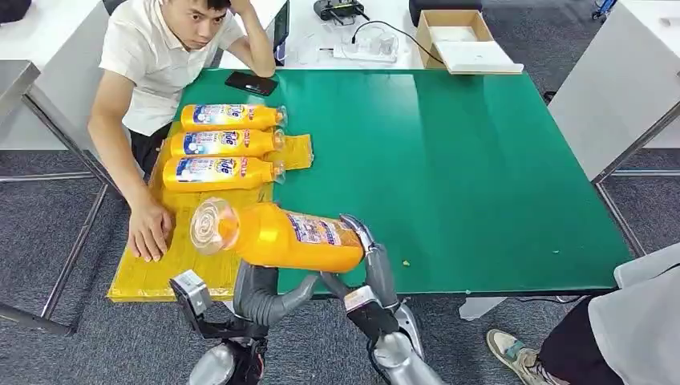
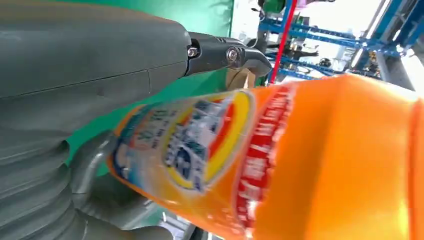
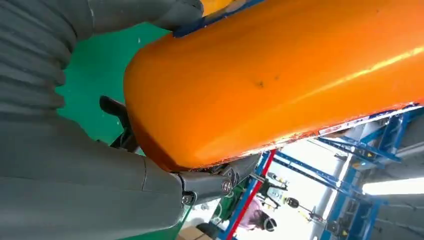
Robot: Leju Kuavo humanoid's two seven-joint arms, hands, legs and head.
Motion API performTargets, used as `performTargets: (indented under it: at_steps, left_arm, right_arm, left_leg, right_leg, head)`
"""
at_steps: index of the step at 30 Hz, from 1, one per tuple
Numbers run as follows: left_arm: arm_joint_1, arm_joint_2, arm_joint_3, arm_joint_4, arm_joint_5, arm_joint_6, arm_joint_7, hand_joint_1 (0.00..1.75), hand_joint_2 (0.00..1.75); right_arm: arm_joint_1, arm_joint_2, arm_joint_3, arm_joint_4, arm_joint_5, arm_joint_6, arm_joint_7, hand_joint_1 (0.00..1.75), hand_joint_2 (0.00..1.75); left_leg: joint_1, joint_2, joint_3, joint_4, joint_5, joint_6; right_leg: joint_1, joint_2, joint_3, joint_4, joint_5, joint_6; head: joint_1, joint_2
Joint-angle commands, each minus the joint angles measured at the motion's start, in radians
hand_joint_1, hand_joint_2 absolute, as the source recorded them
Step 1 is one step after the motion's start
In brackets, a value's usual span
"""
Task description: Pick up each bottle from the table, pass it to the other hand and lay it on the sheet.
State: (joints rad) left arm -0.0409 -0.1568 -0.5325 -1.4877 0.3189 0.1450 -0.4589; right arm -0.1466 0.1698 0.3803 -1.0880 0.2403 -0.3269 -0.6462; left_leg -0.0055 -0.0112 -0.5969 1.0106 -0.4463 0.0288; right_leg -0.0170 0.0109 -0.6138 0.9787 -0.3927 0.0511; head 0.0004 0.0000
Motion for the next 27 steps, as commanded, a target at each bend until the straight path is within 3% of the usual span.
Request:
performTargets:
  at_steps: [1, 9, 12, 13, 17, 18, 24, 25, 27]
  left_arm:
    - [-0.008, 0.002, 0.033, -0.018, 0.049, 0.047, -0.005, 0.00, 1.75]
    - [-0.004, -0.006, -0.002, 0.004, 0.310, -0.155, 0.198, 0.00, 1.75]
    - [-0.027, 0.003, -0.021, 0.045, 0.332, -0.192, 0.212, 0.05, 1.75]
    - [-0.033, 0.005, -0.025, 0.051, 0.326, -0.197, 0.207, 1.61, 1.75]
    - [-0.034, 0.005, -0.024, 0.052, 0.326, -0.197, 0.207, 1.61, 1.75]
    - [-0.039, 0.007, -0.024, 0.055, 0.322, -0.198, 0.205, 1.75, 1.75]
    - [-0.046, 0.013, -0.021, 0.062, 0.337, -0.268, 0.192, 1.75, 1.75]
    - [-0.040, 0.008, -0.009, 0.052, 0.328, -0.266, 0.173, 1.75, 1.75]
    - [-0.042, 0.007, -0.008, 0.050, 0.329, -0.266, 0.174, 1.75, 1.75]
  right_arm:
    - [-0.013, 0.009, 0.055, 0.099, -0.015, 0.008, 0.005, 1.75, 1.75]
    - [-0.029, 0.017, 0.077, 0.156, -0.021, 0.012, -0.007, 1.75, 1.75]
    - [-0.044, 0.030, 0.088, 0.176, -0.020, 0.010, -0.015, 1.75, 1.75]
    - [-0.049, 0.031, 0.091, 0.180, -0.021, 0.011, -0.016, 1.75, 1.75]
    - [-0.051, 0.033, 0.091, 0.179, -0.021, 0.011, -0.016, 1.75, 1.75]
    - [-0.053, 0.031, 0.094, 0.183, -0.020, 0.012, -0.016, 1.75, 1.75]
    - [-0.066, 0.031, 0.111, 0.213, -0.022, 0.038, -0.011, 1.75, 1.75]
    - [-0.068, 0.031, 0.111, 0.220, -0.023, 0.047, -0.009, 1.61, 1.75]
    - [-0.065, 0.030, 0.112, 0.222, -0.023, 0.048, -0.009, 1.61, 1.75]
  left_leg:
    - [0.001, 0.002, 0.004, -0.001, -0.001, -0.002]
    - [0.001, 0.002, 0.006, -0.001, -0.002, -0.002]
    - [0.001, 0.002, 0.005, -0.001, -0.002, -0.002]
    - [0.001, 0.001, 0.003, -0.001, -0.001, -0.001]
    - [0.000, 0.001, 0.003, -0.001, 0.000, -0.001]
    - [0.001, 0.001, 0.005, -0.002, -0.001, -0.002]
    - [0.001, 0.001, 0.002, -0.001, 0.000, -0.001]
    - [0.001, 0.001, 0.002, -0.001, 0.000, -0.001]
    - [0.000, 0.001, 0.002, -0.001, 0.000, -0.001]
  right_leg:
    - [0.001, 0.000, 0.004, -0.001, -0.001, -0.002]
    - [0.001, 0.000, 0.005, -0.001, -0.001, -0.002]
    - [0.001, 0.000, 0.005, -0.002, -0.001, -0.002]
    - [0.001, 0.000, 0.003, -0.001, 0.000, -0.001]
    - [0.001, 0.000, 0.003, -0.001, -0.001, -0.002]
    - [0.001, -0.001, 0.005, -0.001, -0.001, -0.003]
    - [0.001, 0.000, 0.002, -0.001, 0.000, -0.001]
    - [0.001, 0.000, 0.002, -0.001, 0.000, -0.001]
    - [0.000, 0.000, 0.002, -0.001, 0.000, -0.001]
  head:
    - [0.000, 0.000]
    - [0.000, 0.000]
    - [0.000, 0.000]
    - [0.000, 0.000]
    - [0.000, 0.000]
    - [0.000, 0.000]
    - [0.000, 0.000]
    - [0.000, 0.000]
    - [0.000, 0.000]
